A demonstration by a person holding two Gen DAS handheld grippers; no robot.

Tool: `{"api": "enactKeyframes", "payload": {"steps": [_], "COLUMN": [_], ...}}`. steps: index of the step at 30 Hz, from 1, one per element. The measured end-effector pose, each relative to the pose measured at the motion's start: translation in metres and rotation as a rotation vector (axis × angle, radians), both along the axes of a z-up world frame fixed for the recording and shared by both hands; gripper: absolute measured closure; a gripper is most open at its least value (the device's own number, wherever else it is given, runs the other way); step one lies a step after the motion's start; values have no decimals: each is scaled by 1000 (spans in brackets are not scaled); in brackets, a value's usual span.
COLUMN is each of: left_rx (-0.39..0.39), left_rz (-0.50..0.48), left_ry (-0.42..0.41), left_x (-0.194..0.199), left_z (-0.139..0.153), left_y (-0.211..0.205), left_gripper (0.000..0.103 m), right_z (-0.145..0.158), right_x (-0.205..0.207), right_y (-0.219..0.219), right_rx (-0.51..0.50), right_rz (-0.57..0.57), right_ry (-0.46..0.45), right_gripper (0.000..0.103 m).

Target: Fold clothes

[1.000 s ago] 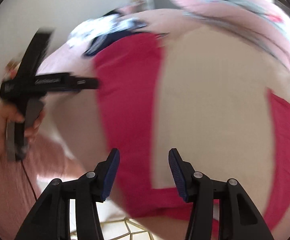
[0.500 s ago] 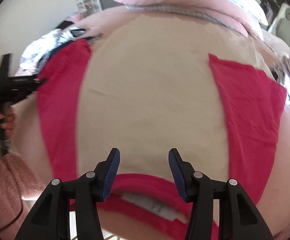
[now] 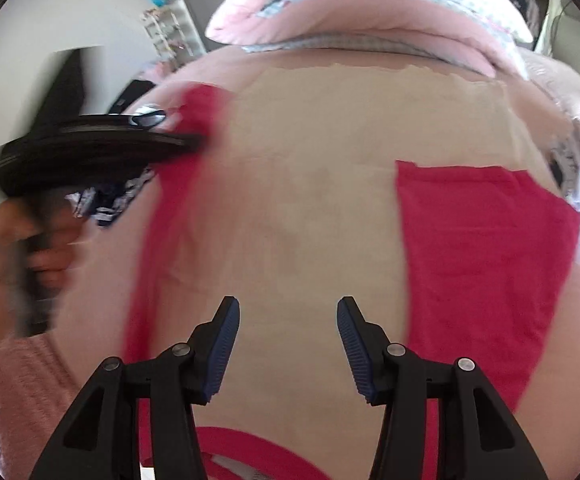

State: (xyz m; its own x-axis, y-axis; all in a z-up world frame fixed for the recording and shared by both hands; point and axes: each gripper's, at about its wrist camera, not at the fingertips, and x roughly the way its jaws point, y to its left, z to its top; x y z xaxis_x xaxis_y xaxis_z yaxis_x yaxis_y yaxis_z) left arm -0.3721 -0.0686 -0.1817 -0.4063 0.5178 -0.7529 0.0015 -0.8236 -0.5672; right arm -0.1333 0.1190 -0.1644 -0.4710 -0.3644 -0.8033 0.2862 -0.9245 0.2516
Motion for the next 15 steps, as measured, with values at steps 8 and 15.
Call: {"api": "enactKeyframes", "payload": {"steps": [8,15], "left_rx": [-118,-296], "left_rz": [112,61], "left_ry": [120,32], "left_x": [76,142], "left_z": [14,-18], "left_y": [-44,-42], "left_gripper": [52,54], "right_z": [-28,-44], "right_x": [-12,-59], "right_y": [-30,-45], "right_rx": [-28,13], "right_rz": [74,-21], "right_ry": [-62,-86], "right_gripper": [52,52]}}
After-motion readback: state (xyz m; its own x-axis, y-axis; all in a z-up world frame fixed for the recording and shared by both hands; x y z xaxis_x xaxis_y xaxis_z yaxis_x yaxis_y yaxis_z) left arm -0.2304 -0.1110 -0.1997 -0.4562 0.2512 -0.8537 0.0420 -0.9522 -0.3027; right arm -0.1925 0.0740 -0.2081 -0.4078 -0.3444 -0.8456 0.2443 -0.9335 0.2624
